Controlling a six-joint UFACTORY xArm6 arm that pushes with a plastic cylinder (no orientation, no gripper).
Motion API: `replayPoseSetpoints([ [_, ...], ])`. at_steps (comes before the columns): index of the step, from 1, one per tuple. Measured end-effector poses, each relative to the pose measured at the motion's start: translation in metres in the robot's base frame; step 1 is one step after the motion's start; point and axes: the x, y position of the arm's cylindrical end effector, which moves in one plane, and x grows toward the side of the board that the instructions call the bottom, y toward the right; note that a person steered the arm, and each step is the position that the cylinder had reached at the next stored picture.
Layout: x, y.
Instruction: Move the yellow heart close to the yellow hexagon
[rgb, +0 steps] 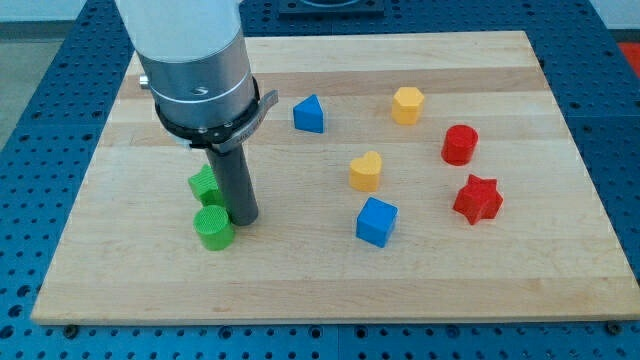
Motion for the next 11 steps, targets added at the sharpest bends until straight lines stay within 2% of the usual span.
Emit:
replayPoseSetpoints([
  [2,0.007,0.096],
  [4,-0.033,0.111],
  [7,-0.044,0.168],
  [8,-0.053,0.171],
  [11,-0.140,0.171],
])
